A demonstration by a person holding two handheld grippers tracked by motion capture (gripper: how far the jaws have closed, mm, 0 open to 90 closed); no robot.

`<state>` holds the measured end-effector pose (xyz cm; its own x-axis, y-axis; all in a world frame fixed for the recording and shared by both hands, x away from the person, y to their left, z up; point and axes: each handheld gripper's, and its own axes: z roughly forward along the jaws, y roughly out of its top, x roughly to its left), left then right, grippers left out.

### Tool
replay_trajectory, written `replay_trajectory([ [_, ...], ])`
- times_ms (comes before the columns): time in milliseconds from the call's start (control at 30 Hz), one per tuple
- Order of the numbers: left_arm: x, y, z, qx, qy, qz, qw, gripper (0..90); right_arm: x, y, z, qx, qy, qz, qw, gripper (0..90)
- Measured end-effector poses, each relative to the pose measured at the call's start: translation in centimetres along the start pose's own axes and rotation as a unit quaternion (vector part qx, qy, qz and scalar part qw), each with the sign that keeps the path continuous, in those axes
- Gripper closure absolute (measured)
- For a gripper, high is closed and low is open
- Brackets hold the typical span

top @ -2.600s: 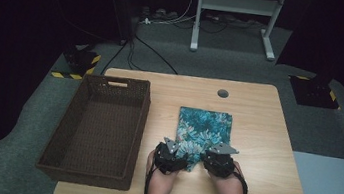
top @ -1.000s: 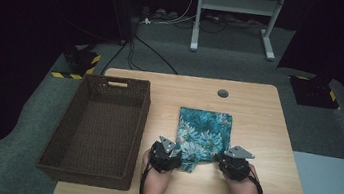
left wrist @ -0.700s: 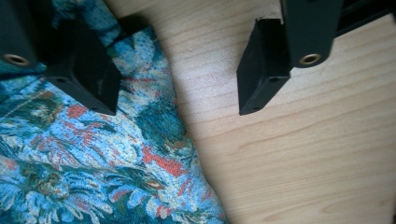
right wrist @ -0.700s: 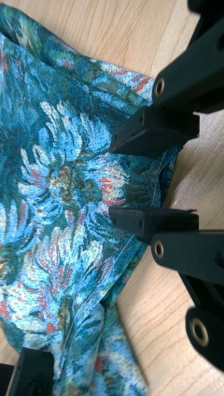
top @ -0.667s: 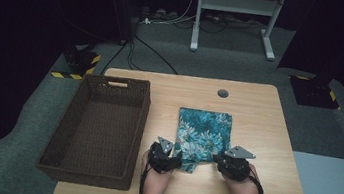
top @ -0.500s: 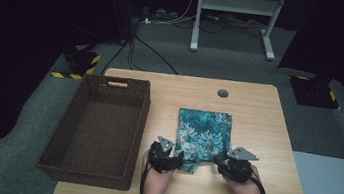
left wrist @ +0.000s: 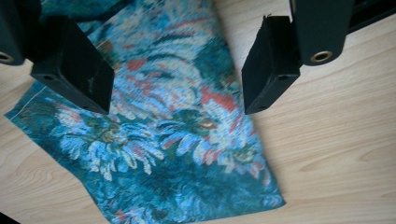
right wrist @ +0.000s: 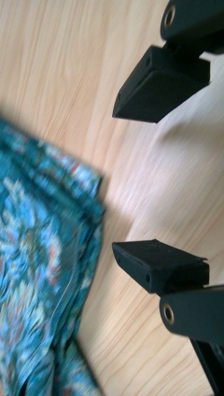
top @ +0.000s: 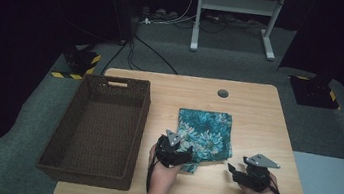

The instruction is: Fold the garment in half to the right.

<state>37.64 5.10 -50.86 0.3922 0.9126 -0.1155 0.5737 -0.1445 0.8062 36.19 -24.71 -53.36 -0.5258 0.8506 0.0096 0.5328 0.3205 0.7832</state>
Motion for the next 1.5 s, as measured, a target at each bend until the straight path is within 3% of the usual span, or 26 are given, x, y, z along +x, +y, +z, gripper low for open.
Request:
replay_trajectory([
  [333,-2.1,1.2,1.5,0.012,-0.014,0.016,0.9997,24.7,-3.0,-2.2,-2.4,0.015,-0.032,0.017,0.9992,25.0],
  [467,-2.9,1.2,2.4,0.025,-0.015,0.022,0.9993,25.1,-3.6,-2.8,-2.5,0.027,-0.037,0.031,0.9985,24.0],
  [633,-3.4,0.5,3.2,0.039,-0.012,0.025,0.9988,25.4,-3.8,-2.9,-2.5,0.034,-0.045,0.029,0.998,17.7],
  [900,-3.8,-0.5,4.0,0.05,-0.008,0.032,0.9982,25.4,-3.9,-2.9,-2.6,0.034,-0.051,0.034,0.9975,18.3],
  [1000,-3.8,-1.0,4.3,0.054,-0.003,0.045,0.9975,25.3,-3.9,-2.9,-2.6,0.033,-0.053,0.036,0.9974,19.4],
  [1100,-3.8,-1.3,4.3,0.047,-0.003,0.051,0.9976,25.0,-3.9,-3.0,-2.6,0.031,-0.055,0.038,0.9973,20.3],
  [1500,-2.6,-1.9,3.3,0.047,-0.001,0.057,0.9973,25.2,-3.9,-3.0,-2.6,0.031,-0.056,0.039,0.9972,20.9],
])
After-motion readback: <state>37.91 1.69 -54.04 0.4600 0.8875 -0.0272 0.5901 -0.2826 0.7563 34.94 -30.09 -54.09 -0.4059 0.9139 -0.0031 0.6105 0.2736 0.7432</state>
